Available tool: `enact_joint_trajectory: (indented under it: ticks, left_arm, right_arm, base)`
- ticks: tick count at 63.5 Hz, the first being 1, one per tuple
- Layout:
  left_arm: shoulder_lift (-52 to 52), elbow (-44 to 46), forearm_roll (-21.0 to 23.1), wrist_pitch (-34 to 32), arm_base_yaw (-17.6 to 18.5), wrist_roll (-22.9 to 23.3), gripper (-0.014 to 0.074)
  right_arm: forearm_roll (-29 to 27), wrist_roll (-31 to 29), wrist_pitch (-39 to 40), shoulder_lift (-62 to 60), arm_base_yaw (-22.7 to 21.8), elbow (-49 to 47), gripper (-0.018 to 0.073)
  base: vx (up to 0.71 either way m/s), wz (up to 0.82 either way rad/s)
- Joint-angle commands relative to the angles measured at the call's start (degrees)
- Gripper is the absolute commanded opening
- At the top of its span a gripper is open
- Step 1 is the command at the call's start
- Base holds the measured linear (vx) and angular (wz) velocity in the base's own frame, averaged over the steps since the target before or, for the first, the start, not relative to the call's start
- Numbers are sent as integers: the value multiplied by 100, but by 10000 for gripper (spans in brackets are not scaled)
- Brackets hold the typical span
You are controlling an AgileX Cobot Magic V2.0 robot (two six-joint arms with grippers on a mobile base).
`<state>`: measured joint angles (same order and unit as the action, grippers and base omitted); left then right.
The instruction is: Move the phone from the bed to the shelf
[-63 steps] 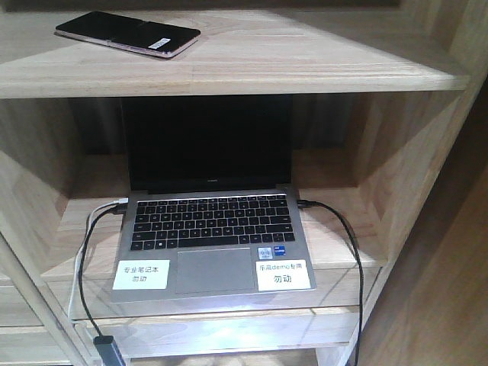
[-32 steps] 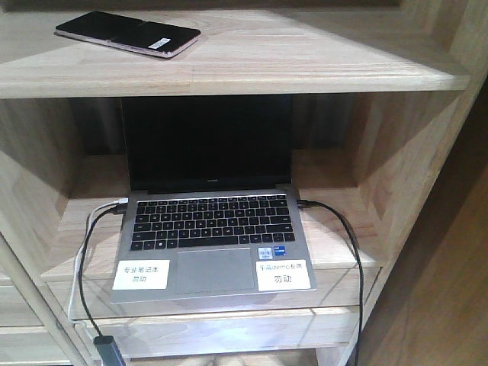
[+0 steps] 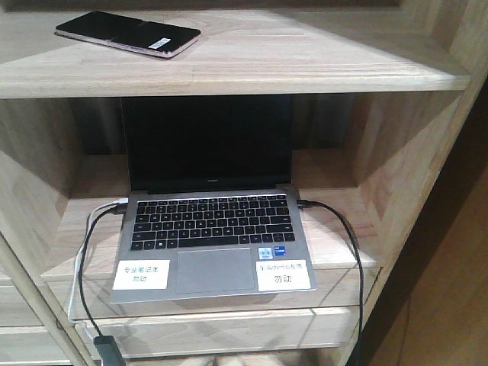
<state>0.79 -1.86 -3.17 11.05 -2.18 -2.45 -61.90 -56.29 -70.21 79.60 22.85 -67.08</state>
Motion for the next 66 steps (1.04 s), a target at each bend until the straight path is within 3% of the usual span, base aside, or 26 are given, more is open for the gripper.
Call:
enact_joint_trajectory:
  ticks: [1,66]
  left_arm:
    - [66,146,26,-405,2,22,1]
    - [66,146,26,-405,2,22,1]
  right_arm:
    - [-498,-45,-366,-199,2,-146,-1]
    - [-498,-45,-366,-199,2,-146,-1]
  base:
    - [0,0]
    - [0,0]
